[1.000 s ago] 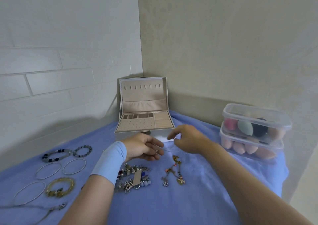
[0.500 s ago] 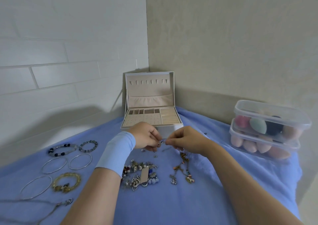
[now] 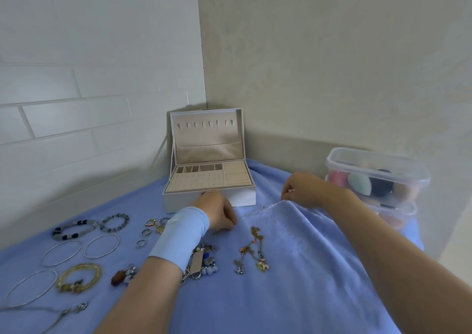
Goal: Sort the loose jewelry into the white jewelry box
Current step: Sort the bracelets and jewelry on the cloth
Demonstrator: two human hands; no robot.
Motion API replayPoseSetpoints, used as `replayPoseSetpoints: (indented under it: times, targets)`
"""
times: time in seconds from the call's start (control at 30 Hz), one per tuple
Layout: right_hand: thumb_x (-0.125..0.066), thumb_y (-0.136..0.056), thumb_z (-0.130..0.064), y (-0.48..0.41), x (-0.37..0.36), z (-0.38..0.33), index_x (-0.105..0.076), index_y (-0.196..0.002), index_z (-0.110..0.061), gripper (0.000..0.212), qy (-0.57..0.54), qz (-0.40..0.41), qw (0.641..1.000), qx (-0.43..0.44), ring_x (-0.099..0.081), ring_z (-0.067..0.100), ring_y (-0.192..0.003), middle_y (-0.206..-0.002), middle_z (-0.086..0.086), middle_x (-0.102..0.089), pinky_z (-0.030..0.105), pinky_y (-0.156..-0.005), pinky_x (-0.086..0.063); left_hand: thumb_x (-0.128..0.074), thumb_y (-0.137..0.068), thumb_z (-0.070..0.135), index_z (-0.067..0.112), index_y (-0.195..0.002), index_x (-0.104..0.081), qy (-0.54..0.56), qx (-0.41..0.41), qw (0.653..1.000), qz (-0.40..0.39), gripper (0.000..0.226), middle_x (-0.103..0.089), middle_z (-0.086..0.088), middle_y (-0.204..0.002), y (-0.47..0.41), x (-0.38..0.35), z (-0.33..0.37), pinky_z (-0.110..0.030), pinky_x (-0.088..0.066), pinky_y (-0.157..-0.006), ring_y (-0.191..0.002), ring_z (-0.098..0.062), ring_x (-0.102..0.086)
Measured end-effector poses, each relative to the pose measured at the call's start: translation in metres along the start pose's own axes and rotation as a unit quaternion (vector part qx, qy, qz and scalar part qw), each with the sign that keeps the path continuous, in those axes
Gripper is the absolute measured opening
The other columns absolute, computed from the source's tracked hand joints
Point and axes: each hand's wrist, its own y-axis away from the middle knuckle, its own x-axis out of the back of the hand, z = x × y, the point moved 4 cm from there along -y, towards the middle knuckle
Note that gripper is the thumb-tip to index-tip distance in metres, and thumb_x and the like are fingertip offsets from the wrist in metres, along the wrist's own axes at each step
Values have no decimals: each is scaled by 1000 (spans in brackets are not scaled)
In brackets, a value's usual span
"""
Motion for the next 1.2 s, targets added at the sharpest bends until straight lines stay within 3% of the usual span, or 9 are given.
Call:
replayPoseSetpoints:
  times: [0.27,0.43,0.57,0.73,0.83,0.9,1.0,1.07,1.2]
  targets:
    - [-61,-91,-21,3,-12,-7,-75,-96,-33,20,118,27,993,-6,-64,21,-103,-109,-5,-68,36,-83,-56,-70,-84,21,26,-92,-81,-42,-6,999,10,14,-75,8,-94,-1,-6,5,-23,-52,-76,-89,-15,-68]
    - [-56,-94,-17,8,-13,-20,-75,-101,-32,26,87,48,995,11,-64,17,-102,-110,-8,-69,30,-84,-53,-73,-78,25,34,-91,-74,-29,-9,999,22,16,-70,9,-102,3,1,1,-31,-54,-90,-93,-15,-66]
    - [-63,-92,-25,17,-21,-49,-78,-96,-30,17,-20,19,998,57,-63,7,-87,-96,-12,-73,26,-77,-51,-68,-86,22,35,-84,-69,36,-55,997,36,13,-64,15,-88,12,4,9,-25,-49,-85,-88,-10,-62]
    - [-71,-82,-32,23,-39,-66,-71,-80,-8,24,5,-39,999,17,-59,21,-70,-85,9,-73,34,-64,-47,-74,-76,38,35,-70,-70,18,-47,999,5,8,-67,23,-75,30,-19,20,-24,-52,-82,-83,-5,-64]
    - [-71,-75,-29,25,-47,-70,-76,-82,-12,19,-5,-37,999,0,-70,25,-81,-87,5,-76,37,-72,-57,-73,-75,34,32,-70,-72,13,-41,999,-18,6,-67,25,-68,35,-23,17,-27,-55,-84,-84,-8,-66]
    - [-68,-73,-29,26,-52,-71,-75,-82,-9,23,-35,-38,999,4,-68,23,-74,-83,5,-76,38,-67,-56,-73,-75,35,35,-72,-74,-1,-39,999,-34,3,-71,19,-77,37,-21,14,-30,-56,-85,-86,-10,-68]
    - [-63,-80,-22,31,-52,-74,-71,-82,-3,21,-151,-22,988,10,-51,11,-57,-68,0,-67,22,-53,-43,-76,-76,36,33,-83,-77,-24,-22,996,-87,8,-72,15,-89,42,-19,10,-28,-55,-83,-90,-11,-67]
    - [-64,-86,-16,36,-50,-79,-69,-78,-6,14,-277,-4,961,13,-53,9,-53,-72,8,-70,17,-48,-42,-76,-76,39,31,-88,-78,-48,-15,992,-116,14,-72,12,-94,46,-14,8,-30,-55,-87,-95,-14,-66]
    - [-63,-94,-15,40,-49,-87,-68,-86,-9,12,-461,4,887,26,-63,14,-64,-82,8,-75,24,-57,-47,-71,-80,40,30,-84,-74,-64,-23,990,-120,11,-70,6,-94,52,-1,5,-30,-51,-87,-91,-16,-63]
